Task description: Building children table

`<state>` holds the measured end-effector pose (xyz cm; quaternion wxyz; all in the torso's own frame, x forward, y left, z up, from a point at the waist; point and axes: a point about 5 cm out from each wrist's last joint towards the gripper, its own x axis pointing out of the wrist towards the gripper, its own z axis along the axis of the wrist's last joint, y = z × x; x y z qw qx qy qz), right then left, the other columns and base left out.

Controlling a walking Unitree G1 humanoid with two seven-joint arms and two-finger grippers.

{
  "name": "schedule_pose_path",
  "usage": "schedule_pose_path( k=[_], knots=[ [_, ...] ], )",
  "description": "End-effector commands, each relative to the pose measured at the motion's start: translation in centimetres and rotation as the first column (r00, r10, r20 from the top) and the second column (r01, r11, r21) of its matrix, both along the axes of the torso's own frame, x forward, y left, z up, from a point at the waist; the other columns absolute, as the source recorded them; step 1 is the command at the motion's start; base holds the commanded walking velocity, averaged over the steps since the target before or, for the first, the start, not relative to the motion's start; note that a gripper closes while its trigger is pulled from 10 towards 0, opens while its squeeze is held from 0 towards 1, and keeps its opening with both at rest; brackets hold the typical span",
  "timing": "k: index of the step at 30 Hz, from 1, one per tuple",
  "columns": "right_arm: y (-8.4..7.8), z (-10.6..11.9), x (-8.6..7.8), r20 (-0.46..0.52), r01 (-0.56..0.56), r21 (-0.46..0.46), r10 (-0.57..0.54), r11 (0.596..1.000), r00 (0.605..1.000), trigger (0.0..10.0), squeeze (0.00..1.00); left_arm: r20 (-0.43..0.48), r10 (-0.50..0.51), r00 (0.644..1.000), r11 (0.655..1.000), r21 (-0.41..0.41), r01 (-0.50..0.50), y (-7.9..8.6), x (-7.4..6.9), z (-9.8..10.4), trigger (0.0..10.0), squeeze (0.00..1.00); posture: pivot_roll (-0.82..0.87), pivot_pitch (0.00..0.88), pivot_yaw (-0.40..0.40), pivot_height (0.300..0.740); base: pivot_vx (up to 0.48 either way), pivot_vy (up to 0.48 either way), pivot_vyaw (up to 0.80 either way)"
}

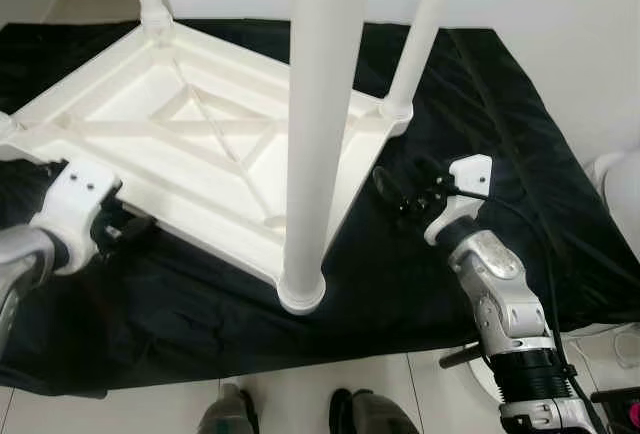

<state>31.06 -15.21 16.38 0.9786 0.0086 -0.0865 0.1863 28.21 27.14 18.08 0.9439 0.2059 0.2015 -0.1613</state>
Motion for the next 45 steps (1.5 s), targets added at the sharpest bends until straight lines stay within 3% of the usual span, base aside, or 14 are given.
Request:
schedule_pose_path(
  k=[1,10,21,26,28,29,34,45],
  knots=[
    [-0.2,-0.2,0.6,-0.022,0.056,0.015,-0.055,0.998,0.998,10.0,0.00,0.077,0.133,0.988,0.989,0.060,-0.138,0.9,0.8,0.1,10.0,0.00,-0.04,0.151,0.019,0.740,0.000,0.000,0.00],
    [1.4,0.2,3.0,-0.084,0.078,0.174,-0.065,0.982,0.994,10.0,0.00,0.082,0.145,0.986,0.986,0.075,-0.151,0.5,1.9,-0.4,10.0,0.00,-0.04,0.149,0.018,0.740,0.000,0.000,0.00],
    [3.1,0.5,5.3,-0.188,0.150,0.237,-0.106,0.960,0.976,10.0,0.00,0.082,0.142,0.986,0.985,0.085,-0.149,0.1,2.2,-0.7,10.0,0.00,-0.04,0.166,0.001,0.740,0.000,0.000,0.00],
    [4.3,-0.1,6.8,-0.328,0.292,0.212,-0.214,0.933,0.920,10.0,0.00,0.087,0.152,0.985,0.983,0.091,-0.160,0.2,2.1,-0.8,10.0,0.00,-0.03,0.173,-0.009,0.740,0.000,0.000,0.00],
    [4.4,-0.1,6.9,-0.332,0.294,0.215,-0.213,0.931,0.919,10.0,0.00,0.087,0.152,0.985,0.983,0.091,-0.160,0.3,2.1,-0.8,10.0,0.00,-0.03,0.173,-0.009,0.740,0.000,0.000,0.00],
    [4.7,-0.1,7.2,-0.373,0.348,0.210,-0.254,0.914,0.893,10.0,0.00,0.089,0.154,0.984,0.982,0.095,-0.163,0.4,2.1,-0.8,10.0,0.00,-0.03,0.176,-0.011,0.740,0.000,0.000,0.00],
    [5.8,-0.4,7.1,-0.427,0.374,0.189,-0.267,0.908,0.864,10.0,0.00,0.093,0.161,0.983,0.980,0.101,-0.170,0.4,2.2,-0.9,10.0,0.00,-0.04,0.180,-0.013,0.740,0.000,0.000,0.00],
    [5.8,-0.9,5.8,-0.450,0.445,0.121,-0.351,0.887,0.821,10.0,0.00,0.113,0.162,0.980,0.977,0.117,-0.175,0.3,3.1,-0.9,10.0,0.00,-0.04,0.177,-0.019,0.740,0.000,0.000,0.00]
  ],
)
